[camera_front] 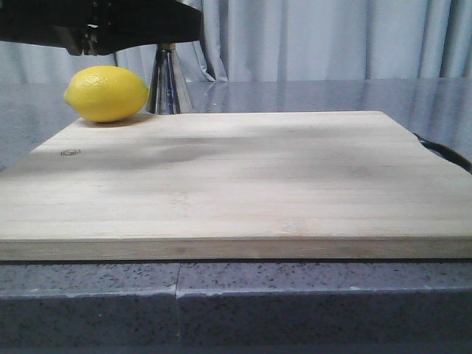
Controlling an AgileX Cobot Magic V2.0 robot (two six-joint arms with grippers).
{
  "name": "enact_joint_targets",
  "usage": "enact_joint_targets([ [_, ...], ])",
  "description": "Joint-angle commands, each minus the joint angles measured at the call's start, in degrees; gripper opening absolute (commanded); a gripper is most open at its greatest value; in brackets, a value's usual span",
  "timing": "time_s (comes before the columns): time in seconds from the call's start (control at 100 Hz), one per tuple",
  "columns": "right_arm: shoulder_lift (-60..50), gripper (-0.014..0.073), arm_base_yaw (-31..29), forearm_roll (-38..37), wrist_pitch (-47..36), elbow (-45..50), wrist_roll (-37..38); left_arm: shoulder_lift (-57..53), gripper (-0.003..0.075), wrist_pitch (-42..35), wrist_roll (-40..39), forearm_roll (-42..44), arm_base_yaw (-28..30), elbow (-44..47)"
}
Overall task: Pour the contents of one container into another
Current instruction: 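Tilt the beaker with the right gripper, pouring liquid into the jigger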
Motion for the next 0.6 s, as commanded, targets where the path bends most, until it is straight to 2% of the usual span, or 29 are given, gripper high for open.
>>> enact_joint_targets([
  [0.0, -1.65, 0.0332, -0.15, -2.28, -4.43, -2.32, -1.28, -2.53, 0.0228, 5.69, -0.34, -4.78, -0.58, -1.78],
  [0.59, -1.65, 0.0332, -0.15, -5.90, -6.51, -2.32, -6.56, -2.53, 0.0228, 5.69, -0.34, -4.78, -0.58, -1.78],
])
